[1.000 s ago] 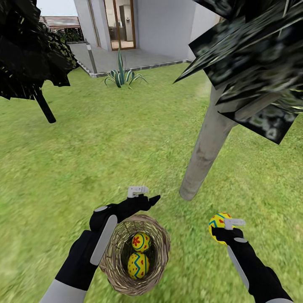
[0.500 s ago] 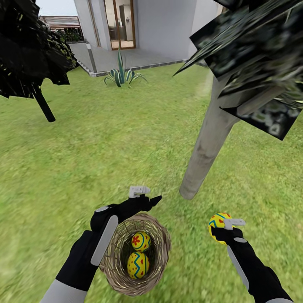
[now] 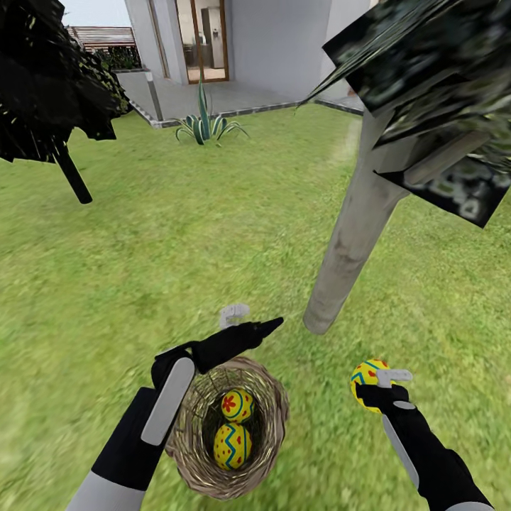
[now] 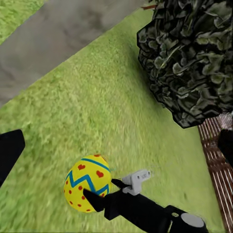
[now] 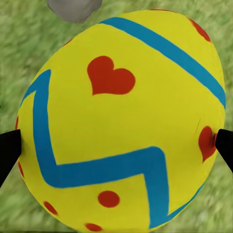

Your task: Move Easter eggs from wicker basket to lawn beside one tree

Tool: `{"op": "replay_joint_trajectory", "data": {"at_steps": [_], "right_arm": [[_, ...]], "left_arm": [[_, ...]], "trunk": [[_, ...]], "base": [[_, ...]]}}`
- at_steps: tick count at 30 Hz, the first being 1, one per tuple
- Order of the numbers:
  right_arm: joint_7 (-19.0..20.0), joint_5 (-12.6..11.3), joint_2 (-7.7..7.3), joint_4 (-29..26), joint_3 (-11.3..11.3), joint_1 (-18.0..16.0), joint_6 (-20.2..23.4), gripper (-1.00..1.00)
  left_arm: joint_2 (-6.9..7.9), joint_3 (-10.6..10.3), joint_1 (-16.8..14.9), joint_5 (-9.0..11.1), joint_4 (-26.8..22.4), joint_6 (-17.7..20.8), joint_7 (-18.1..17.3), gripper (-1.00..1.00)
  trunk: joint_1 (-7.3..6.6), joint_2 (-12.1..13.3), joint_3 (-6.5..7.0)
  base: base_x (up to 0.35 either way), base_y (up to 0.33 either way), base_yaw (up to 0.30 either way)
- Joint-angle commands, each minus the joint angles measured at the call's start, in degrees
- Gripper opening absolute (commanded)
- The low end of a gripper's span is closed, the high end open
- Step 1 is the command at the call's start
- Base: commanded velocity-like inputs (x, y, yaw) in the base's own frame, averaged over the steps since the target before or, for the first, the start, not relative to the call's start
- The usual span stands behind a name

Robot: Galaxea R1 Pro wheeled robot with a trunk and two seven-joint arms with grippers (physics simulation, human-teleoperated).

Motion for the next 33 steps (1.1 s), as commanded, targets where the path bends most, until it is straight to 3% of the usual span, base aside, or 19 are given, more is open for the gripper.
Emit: {"op": "replay_joint_trajectory", "data": {"at_steps": [1, 3, 6, 9, 11, 19, 27, 33], "right_arm": [[-0.4, -0.3, -0.03, 0.3, 0.7, 0.0, 0.2, -1.00], [-0.4, -0.3, -0.03, 2.5, 1.7, -0.2, -1.3, -1.00], [-0.4, -0.3, -0.10, 4.5, 1.9, -0.6, -3.7, -1.00], [-0.3, -0.2, -0.18, 4.8, 1.9, -0.7, -4.1, -1.00], [-0.3, -0.2, -0.26, 4.4, 1.9, -0.7, -4.1, -1.00], [-0.4, -0.1, -0.37, 4.5, 1.9, -0.7, -6.6, -1.00], [-0.5, -0.3, -0.36, 5.0, 1.9, -0.7, -7.8, -1.00], [-0.3, -0.4, -0.40, 4.9, 1.9, -2.7, -7.9, -1.00]], "left_arm": [[0.03, 0.1, 0.0, 0.8, 0.0, 0.4, -1.6, 1.00], [0.04, 0.1, 0.0, 1.4, 0.0, 0.6, -5.2, 1.00], [0.08, 0.1, 0.0, 2.6, 0.0, 0.7, -7.2, 1.00], [0.28, -0.1, 0.0, 6.9, -0.1, 0.9, -7.6, 1.00], [0.39, -1.2, 0.0, 7.9, -0.1, 0.9, -7.6, 1.00], [0.27, -3.0, 0.0, 8.2, -0.1, 0.9, -7.6, 1.00], [0.26, -3.1, 0.0, 8.3, -0.1, 0.9, -7.6, 1.00], [0.47, -2.5, 0.1, 9.1, -1.1, 0.7, -8.9, 1.00]], "trunk": [[0.22, -0.4, -0.22], [0.66, -1.2, -0.58], [1.32, -2.4, -1.12], [1.98, -3.6, -1.66], [2.42, -4.4, -2.02], [4.18, -7.7, -3.46], [5.93, -10.9, -4.89], [5.93, -10.9, -4.89]], "base": [[0.000, 0.000, 0.000], [0.000, 0.000, 0.000], [0.000, 0.000, 0.000], [0.000, 0.000, 0.000], [0.000, 0.000, 0.000], [0.000, 0.000, 0.000], [0.000, 0.000, 0.000], [-0.001, 0.000, 0.000]]}}
